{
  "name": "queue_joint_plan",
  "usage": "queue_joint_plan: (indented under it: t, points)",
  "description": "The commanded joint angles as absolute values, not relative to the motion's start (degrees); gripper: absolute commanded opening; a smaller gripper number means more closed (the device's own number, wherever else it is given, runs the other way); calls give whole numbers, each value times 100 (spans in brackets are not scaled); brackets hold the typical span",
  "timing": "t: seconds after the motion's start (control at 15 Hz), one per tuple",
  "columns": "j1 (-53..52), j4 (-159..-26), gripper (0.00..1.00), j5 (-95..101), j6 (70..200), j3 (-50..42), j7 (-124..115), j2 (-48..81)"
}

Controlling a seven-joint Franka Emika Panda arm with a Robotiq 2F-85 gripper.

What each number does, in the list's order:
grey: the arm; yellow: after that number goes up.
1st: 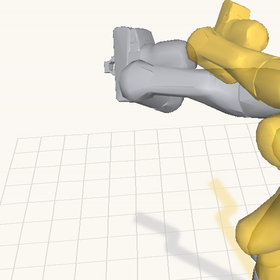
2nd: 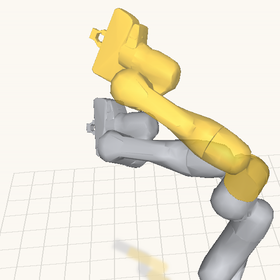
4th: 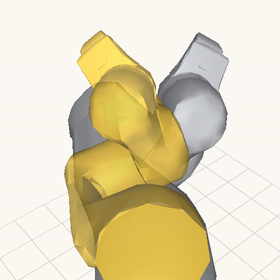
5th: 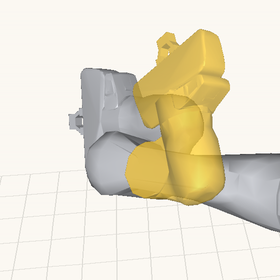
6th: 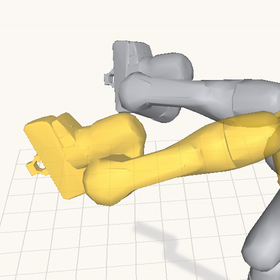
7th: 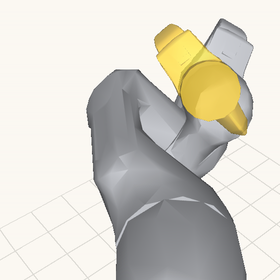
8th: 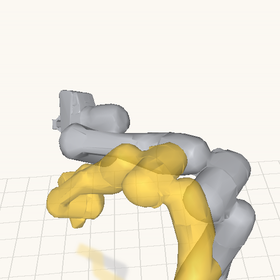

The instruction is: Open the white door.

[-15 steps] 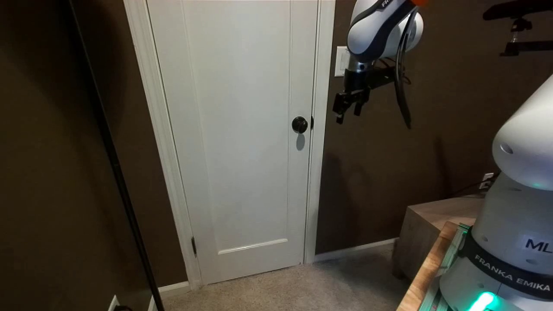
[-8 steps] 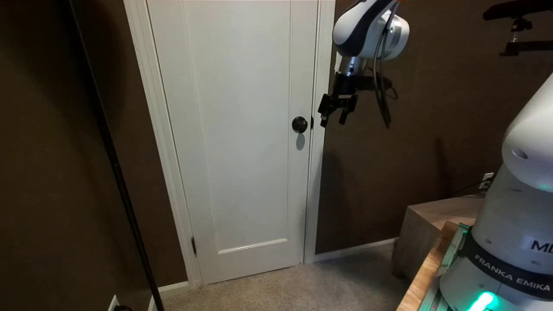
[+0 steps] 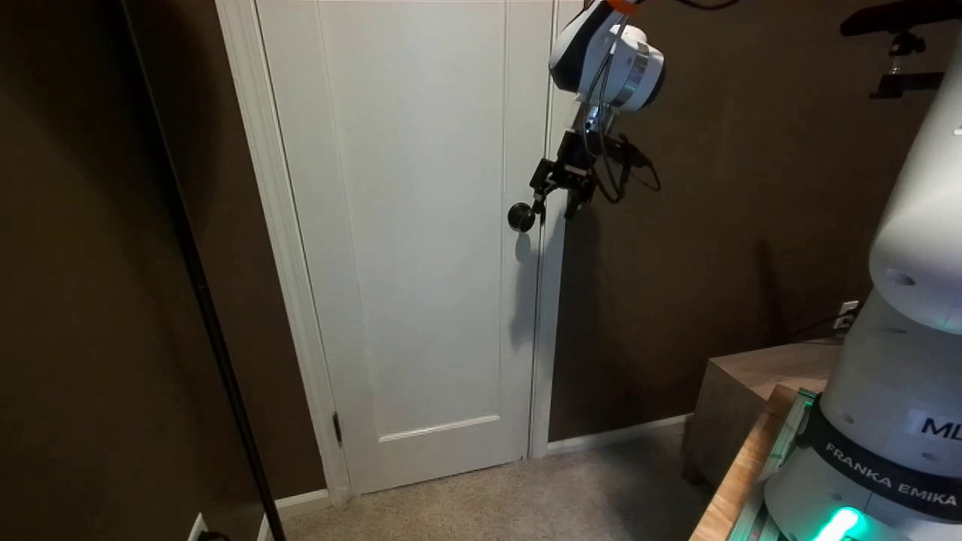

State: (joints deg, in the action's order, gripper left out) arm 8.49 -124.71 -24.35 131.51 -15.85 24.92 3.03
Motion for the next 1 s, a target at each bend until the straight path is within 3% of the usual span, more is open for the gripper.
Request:
queue_joint_plan:
  t: [0.0,0.93]
  points:
    - [1342,-11573,100,-3289,12839,-1437,3181,1105]
    - [2065,-10237,100,-3605,13190,-703,3212,2432]
